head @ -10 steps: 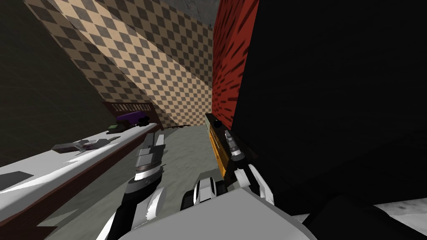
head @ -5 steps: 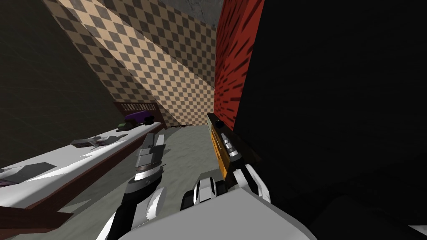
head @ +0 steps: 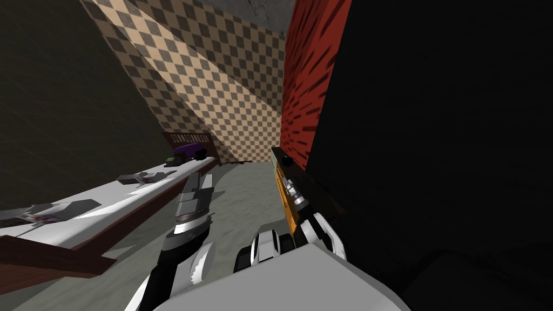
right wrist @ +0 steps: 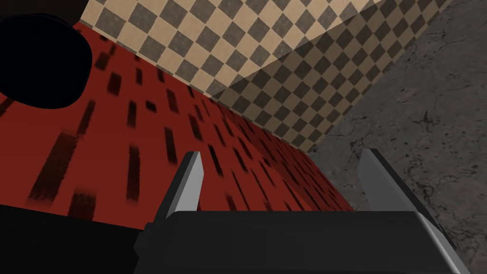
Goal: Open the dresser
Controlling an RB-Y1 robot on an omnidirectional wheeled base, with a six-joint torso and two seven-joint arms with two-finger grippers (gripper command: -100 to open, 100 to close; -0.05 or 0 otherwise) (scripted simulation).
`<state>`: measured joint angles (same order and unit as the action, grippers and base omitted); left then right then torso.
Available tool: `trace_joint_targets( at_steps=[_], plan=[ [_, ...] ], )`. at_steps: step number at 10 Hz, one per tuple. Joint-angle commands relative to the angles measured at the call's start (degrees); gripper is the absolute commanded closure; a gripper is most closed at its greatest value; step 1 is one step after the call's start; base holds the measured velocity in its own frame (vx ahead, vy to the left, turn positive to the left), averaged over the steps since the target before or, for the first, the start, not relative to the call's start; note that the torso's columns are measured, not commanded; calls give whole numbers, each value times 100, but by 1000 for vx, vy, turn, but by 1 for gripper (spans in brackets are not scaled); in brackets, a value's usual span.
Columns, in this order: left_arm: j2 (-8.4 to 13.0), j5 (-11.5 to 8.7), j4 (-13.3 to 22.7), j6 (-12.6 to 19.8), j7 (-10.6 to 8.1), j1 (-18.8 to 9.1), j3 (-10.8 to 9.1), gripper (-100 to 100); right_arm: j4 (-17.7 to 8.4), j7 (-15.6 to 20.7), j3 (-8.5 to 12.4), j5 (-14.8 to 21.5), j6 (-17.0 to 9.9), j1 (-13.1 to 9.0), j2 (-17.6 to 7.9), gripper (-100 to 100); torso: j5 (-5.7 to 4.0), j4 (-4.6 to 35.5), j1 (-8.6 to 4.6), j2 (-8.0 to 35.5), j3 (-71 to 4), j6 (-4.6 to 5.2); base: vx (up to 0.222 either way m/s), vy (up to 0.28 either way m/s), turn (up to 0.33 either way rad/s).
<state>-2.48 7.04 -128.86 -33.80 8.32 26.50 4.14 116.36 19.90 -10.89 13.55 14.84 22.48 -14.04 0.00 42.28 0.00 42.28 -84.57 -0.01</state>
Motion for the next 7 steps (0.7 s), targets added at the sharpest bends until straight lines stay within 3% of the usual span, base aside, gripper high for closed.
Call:
trace_joint_targets(
  at_steps=[1,4,5,6,7],
  plan=[
    [0,0,0,0,0,0,0,0,-309,409,-129,110,-265,-141,-118,-100,0,0,-1,1,0,3,15,-4,178],
    [0,0,0,0,0,0,0,0,-534,782,-216,185,-414,-220,-198,-100,0,0,1,-1,-1,-1,14,-5,83],
    [0,0,0,0,0,0,0,0,-769,988,-305,261,-566,-301,-280,-100,1,0,-1,1,0,3,14,-4,136],
    [0,0,0,0,0,0,0,0,-769,1080,-305,261,-566,-301,-280,-100,0,0,0,0,0,1,12,-5,68],
    [0,0,0,0,0,1,0,0,-1009,1280,-394,338,-722,-385,-364,-100,0,1,-1,1,0,3,14,-4,153]
  ],
)
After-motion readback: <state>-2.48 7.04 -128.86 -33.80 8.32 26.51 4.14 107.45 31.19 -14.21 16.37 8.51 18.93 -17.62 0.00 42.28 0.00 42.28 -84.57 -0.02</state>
